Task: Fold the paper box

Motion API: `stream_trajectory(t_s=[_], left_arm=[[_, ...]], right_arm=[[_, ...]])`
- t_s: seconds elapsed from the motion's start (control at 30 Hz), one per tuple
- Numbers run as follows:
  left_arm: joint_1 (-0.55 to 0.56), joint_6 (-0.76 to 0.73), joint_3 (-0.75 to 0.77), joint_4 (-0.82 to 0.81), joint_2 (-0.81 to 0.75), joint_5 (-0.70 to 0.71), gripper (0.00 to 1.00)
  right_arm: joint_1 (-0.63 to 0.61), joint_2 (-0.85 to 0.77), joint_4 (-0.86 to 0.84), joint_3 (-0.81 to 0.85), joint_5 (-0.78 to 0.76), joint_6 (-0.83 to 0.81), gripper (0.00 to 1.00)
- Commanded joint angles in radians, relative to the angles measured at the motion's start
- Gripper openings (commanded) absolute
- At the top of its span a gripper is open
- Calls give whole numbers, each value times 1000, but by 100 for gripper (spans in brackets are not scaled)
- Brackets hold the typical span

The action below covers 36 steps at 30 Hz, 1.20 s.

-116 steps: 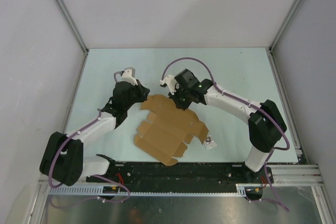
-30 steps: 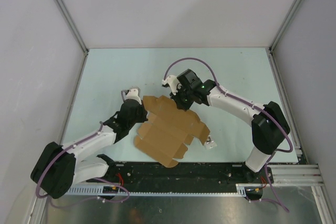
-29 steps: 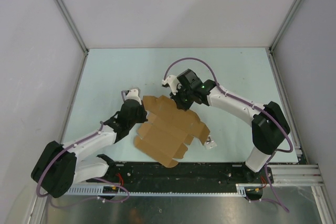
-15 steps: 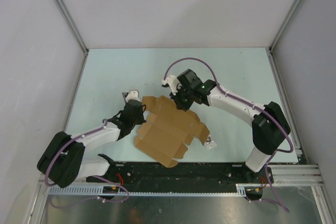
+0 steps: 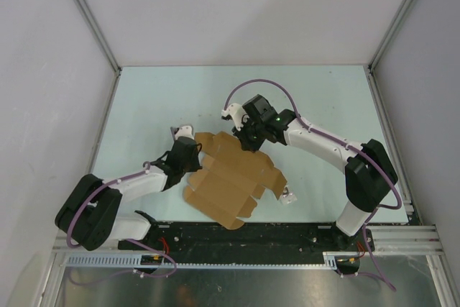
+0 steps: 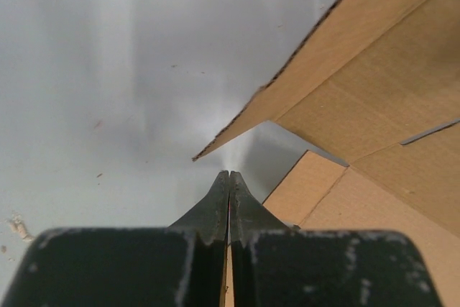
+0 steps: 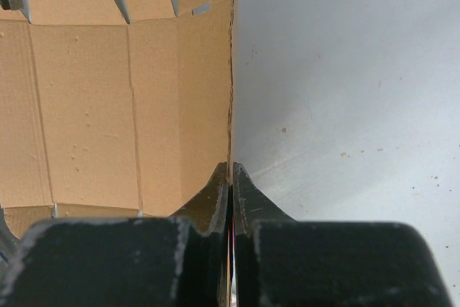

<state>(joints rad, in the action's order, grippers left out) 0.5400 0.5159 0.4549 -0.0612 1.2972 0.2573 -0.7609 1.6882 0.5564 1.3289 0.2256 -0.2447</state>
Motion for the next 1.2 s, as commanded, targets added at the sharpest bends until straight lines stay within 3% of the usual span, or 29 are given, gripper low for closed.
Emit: stream_trajectory(t_s=[0.0,1.17], left_arm=[[-5,-4,18,-77,-26,-44,0],[32,-31,-25,-166,-92,-277,0]], right_arm=[[3,-39,-10,-2,12,-5,0],[6,-13,-30,-5,31,21,0]])
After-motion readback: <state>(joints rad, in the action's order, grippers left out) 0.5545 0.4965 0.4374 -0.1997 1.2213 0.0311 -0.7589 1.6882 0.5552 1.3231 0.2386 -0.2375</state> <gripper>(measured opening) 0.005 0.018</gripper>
